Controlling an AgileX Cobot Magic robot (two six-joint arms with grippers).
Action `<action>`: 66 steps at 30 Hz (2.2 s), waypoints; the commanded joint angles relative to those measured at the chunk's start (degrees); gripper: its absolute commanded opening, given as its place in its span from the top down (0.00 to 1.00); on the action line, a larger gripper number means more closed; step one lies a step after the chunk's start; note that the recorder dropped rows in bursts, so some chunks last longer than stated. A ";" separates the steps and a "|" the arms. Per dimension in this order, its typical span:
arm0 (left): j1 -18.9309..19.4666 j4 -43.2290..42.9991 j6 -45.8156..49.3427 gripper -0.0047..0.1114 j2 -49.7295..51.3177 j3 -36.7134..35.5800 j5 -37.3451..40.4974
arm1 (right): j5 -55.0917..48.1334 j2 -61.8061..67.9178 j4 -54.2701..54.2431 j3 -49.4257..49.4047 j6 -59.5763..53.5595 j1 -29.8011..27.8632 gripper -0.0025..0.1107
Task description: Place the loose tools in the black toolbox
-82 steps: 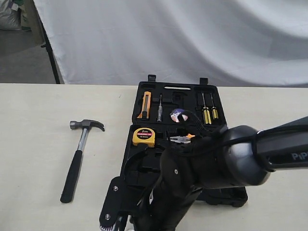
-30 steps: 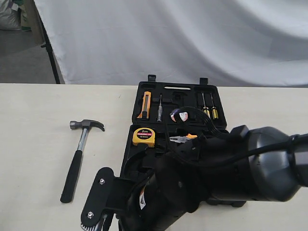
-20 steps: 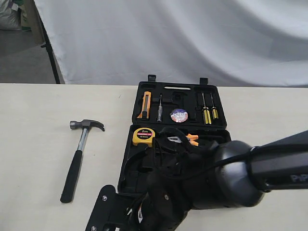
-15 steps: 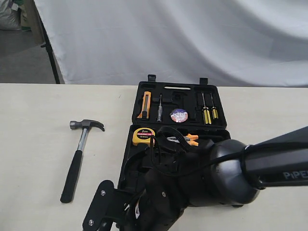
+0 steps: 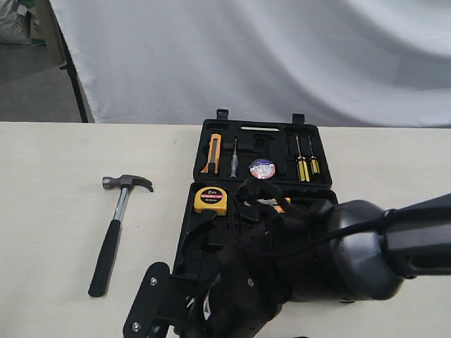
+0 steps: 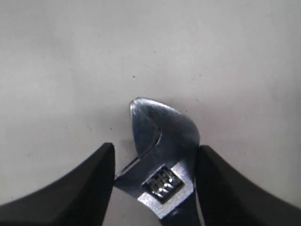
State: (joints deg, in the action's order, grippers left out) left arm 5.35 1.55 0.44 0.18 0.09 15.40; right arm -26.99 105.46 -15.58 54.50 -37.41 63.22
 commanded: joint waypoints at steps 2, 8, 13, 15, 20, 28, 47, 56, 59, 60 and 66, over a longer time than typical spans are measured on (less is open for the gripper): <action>0.10 0.18 -0.44 0.95 -0.18 -0.09 0.07 | -0.91 -6.20 0.53 0.05 0.02 0.18 0.97; 0.10 0.18 -0.44 0.95 -0.18 -0.09 0.07 | -1.49 -11.35 0.83 0.05 0.11 0.18 0.97; 0.10 0.18 -0.44 0.95 -0.18 -0.09 0.07 | -1.82 -15.03 8.07 0.05 7.29 0.18 0.97; 0.10 0.18 -0.44 0.95 -0.18 -0.09 0.07 | -1.86 -16.01 13.33 0.05 12.16 0.18 0.97; 0.10 0.18 -0.44 0.95 -0.18 -0.09 0.07 | -2.36 -16.38 17.11 0.05 16.80 0.18 0.97; 0.10 0.18 -0.44 0.95 -0.18 -0.09 0.07 | -4.02 -13.57 16.95 0.05 26.49 0.18 0.97; 0.10 0.18 -0.44 0.95 -0.18 -0.09 0.07 | -0.10 -2.38 22.99 6.82 31.51 3.29 0.29; 0.10 0.18 -0.44 0.95 -0.18 -0.09 0.07 | -10.14 5.70 21.99 13.66 29.74 3.82 0.29; 0.10 0.18 -0.44 0.95 -0.18 -0.09 0.07 | -12.61 7.60 19.25 15.08 26.39 3.82 0.29; 0.10 0.18 -0.44 0.95 -0.18 -0.09 0.07 | -12.60 8.08 18.31 15.17 25.11 3.82 0.29; 0.10 0.18 -0.44 0.95 -0.18 -0.09 0.07 | -12.12 9.55 16.77 15.30 21.59 3.82 0.31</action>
State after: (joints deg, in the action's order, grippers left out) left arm 5.35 1.55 0.44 0.18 0.09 15.40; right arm -39.00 114.49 1.60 69.45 -13.79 66.95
